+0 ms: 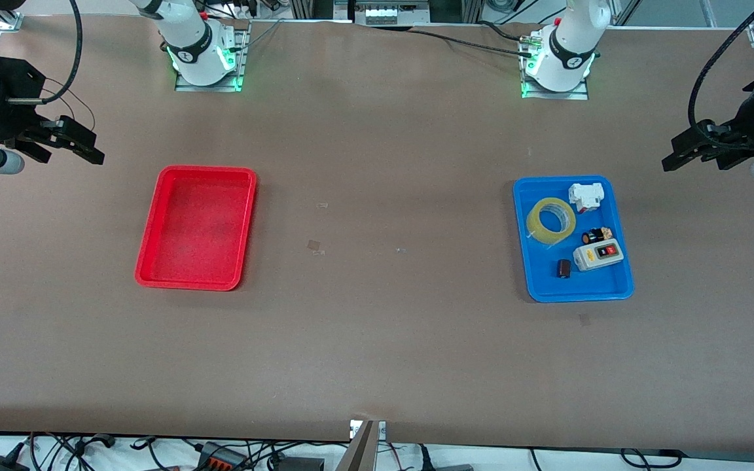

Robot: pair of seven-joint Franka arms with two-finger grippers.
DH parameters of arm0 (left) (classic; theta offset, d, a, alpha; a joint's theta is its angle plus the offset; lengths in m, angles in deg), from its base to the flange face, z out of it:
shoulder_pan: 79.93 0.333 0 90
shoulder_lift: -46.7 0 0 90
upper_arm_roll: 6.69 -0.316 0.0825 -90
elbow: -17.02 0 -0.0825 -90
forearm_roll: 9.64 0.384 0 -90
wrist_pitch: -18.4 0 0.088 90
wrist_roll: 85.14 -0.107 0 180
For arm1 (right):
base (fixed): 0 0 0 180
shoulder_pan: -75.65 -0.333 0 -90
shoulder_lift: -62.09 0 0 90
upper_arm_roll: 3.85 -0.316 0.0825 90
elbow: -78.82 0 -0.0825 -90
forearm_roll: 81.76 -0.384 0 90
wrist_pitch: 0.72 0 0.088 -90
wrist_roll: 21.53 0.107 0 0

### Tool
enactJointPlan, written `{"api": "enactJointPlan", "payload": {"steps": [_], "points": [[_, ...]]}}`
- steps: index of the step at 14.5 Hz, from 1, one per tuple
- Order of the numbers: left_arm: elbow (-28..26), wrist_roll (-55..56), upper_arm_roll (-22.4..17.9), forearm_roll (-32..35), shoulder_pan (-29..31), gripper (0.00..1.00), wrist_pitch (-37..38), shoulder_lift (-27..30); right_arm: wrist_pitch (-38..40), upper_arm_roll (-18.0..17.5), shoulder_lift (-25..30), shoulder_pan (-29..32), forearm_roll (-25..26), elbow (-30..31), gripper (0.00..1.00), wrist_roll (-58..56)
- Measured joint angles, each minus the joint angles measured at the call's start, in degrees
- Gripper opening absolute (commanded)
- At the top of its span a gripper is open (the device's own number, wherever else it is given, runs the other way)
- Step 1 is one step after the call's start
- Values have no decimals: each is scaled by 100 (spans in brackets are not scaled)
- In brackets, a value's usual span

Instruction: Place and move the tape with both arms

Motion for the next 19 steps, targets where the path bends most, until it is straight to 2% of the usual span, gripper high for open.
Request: {"api": "enactJointPlan", "payload": {"steps": [13,16,19], "points": [[-43,11,36,0,-58,100,58,-55,-34,0,0,-7,3,-3,98,0],[-139,43,-35,3,20,100,370,-323,-37,0,0,-7,3,-3,98,0],[-209,43,-72,4,155,100,310,-667,-42,0,0,-7,3,-4,98,0]]}}
